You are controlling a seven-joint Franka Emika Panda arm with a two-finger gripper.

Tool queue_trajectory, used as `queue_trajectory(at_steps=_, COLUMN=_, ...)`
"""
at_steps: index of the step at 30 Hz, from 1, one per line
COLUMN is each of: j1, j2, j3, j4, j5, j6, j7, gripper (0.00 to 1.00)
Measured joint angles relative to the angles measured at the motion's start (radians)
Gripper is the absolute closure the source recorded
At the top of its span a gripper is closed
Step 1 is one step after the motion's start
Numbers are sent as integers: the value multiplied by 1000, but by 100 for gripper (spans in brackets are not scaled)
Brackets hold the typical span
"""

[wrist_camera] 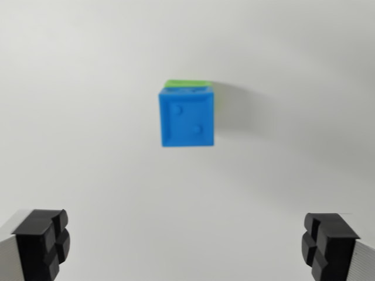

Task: Stack cube

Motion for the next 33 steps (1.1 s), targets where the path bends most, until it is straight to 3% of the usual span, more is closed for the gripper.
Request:
queue_trajectory(at_steps=19, j1=0, j2=-29, j3=-3, j4=95, j5=-4, j6=-124, j7=3, gripper=0)
queue_trajectory(at_steps=33, j1=0, j2=-33, j3=-3, j4=119, j5=-4, j6=-152, j7=4, gripper=0)
